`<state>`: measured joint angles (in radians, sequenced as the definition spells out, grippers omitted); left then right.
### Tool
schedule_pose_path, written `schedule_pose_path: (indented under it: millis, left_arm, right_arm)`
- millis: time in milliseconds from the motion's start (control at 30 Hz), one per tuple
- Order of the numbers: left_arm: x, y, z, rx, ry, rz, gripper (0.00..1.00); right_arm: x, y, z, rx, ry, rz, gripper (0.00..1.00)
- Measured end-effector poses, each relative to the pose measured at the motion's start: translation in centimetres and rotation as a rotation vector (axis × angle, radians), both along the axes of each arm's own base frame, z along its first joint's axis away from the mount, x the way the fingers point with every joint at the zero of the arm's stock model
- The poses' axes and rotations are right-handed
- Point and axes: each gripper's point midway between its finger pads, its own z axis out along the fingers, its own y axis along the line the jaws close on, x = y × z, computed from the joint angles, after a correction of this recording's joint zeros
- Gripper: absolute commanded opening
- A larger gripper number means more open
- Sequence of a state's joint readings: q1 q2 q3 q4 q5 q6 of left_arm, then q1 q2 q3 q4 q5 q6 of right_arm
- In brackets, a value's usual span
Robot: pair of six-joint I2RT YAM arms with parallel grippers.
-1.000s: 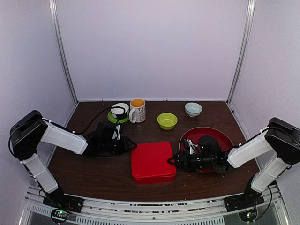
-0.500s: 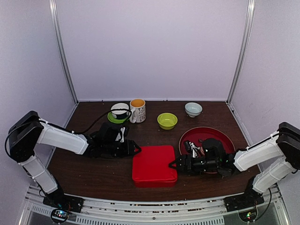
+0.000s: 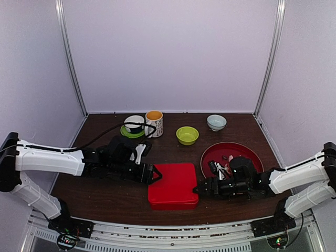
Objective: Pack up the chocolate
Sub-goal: Press the box lid onto the packing box.
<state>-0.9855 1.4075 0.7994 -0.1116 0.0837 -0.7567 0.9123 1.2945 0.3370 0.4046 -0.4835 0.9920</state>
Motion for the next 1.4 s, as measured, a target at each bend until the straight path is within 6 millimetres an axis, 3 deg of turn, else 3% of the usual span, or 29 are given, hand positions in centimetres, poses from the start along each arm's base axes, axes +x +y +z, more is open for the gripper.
schedule_pose_path:
  millis: [167, 267, 600, 900, 1133, 1267, 1400]
  left_arm:
    - [-2.2, 1.4, -3.6, 0.01, 0.117, 0.026, 0.71]
    - [-3.1, 2.5, -5.4, 0.027, 0.182, 0.055, 0.63]
    - [-3.6, 0.7, -5.0, -0.078, 0.25, 0.052, 0.27]
    - [-3.0, 0.8, -5.1, -0.086, 0.27, 0.1, 0.25]
    - [-2.0, 0.5, -5.3, -0.096, 0.253, 0.158, 0.25]
    - [-1.2, 0.4, -5.7, -0.101, 0.239, 0.197, 0.25]
    - [-0.1, 0.3, -5.7, -0.111, 0.204, 0.244, 0.24]
  right_arm:
    - [-0.8, 0.2, -0.6, -0.021, 0.017, 0.028, 0.66]
    - [-1.0, 0.5, -0.7, -0.028, 0.025, 0.039, 0.66]
    - [-2.2, 0.9, -1.1, -0.023, 0.056, 0.055, 0.6]
    - [-2.0, 1.0, -1.3, -0.009, 0.077, 0.04, 0.51]
    - [-2.0, 1.0, -1.7, -0.002, 0.091, 0.033, 0.37]
    - [-2.0, 1.3, -1.7, 0.011, 0.101, 0.03, 0.35]
    - [-2.1, 1.8, -1.8, 0.028, 0.114, 0.027, 0.25]
